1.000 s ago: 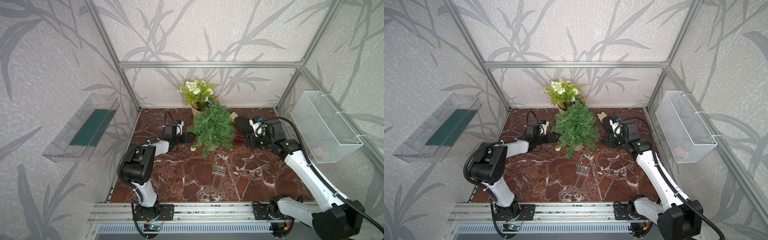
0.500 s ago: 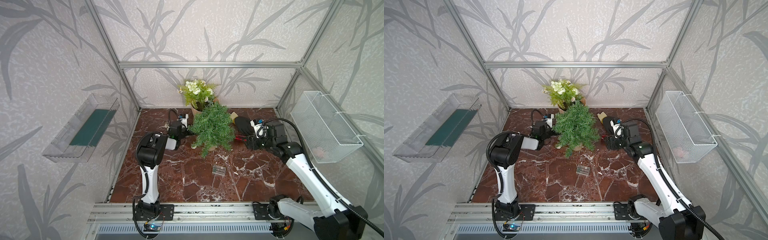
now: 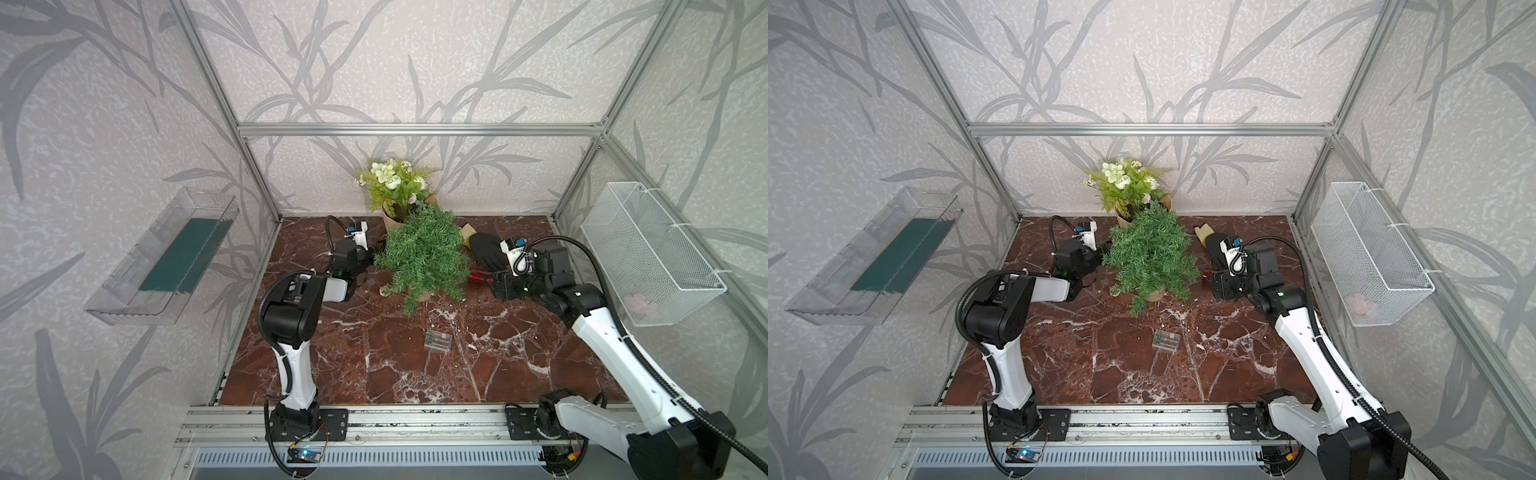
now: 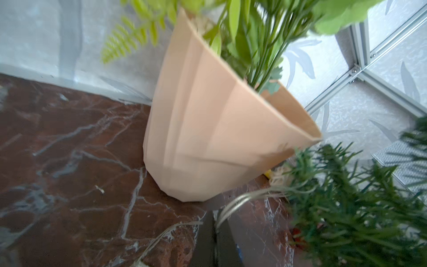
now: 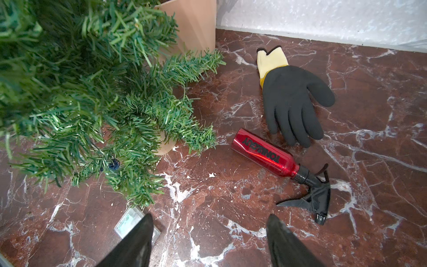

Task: Remove string lights from the small christmas tree
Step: Pick up the light string from the Christmas tree, then remove the light string from the Christmas tree.

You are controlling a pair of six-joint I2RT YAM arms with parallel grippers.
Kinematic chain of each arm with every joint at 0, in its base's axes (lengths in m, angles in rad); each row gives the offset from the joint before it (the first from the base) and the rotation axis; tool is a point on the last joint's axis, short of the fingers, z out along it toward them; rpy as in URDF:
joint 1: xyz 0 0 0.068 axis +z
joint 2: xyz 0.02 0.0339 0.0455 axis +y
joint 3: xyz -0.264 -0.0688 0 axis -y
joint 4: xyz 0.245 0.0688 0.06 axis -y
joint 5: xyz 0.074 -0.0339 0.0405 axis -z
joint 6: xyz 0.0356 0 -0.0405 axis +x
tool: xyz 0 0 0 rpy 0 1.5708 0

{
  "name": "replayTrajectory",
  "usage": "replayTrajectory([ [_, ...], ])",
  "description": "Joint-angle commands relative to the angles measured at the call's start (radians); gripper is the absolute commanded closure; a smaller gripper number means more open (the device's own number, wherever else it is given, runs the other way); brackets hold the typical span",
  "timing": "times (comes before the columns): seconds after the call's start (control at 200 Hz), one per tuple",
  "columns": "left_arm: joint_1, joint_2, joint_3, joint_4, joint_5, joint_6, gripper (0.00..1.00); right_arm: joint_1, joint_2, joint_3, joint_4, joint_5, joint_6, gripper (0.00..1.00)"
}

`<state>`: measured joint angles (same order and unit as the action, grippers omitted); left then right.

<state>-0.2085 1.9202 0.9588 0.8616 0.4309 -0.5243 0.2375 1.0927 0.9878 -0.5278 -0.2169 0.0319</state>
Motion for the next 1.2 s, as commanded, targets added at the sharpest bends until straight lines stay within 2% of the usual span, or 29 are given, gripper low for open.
replayTrajectory([
  [0.0, 0.004, -0.102, 0.012, -0.131, -0.047, 0.076, 1.0, -0.003, -0.005, -0.006, 0.006, 0.007, -0.011, 0.24],
  [0.245, 0.004, -0.171, 0.127, -0.406, -0.044, 0.199, 1.0, -0.003, -0.003, -0.009, 0.009, 0.001, -0.01, 0.24],
  [0.535, 0.001, -0.254, 0.193, -0.524, -0.055, 0.208, 1.0, -0.003, -0.002, -0.009, 0.008, 0.005, -0.012, 0.24],
  [0.8, 0.0, -0.28, 0.328, -0.718, -0.06, 0.218, 1.0, -0.003, 0.004, -0.006, 0.008, -0.001, -0.012, 0.24],
  [1.035, -0.001, -0.354, 0.318, -0.789, -0.127, 0.224, 1.0, -0.003, -0.002, -0.006, 0.006, -0.002, -0.013, 0.24],
  [1.195, 0.0, -0.389, 0.321, -0.832, -0.217, 0.214, 1.0, -0.003, 0.007, -0.002, 0.006, -0.009, -0.012, 0.24],
])
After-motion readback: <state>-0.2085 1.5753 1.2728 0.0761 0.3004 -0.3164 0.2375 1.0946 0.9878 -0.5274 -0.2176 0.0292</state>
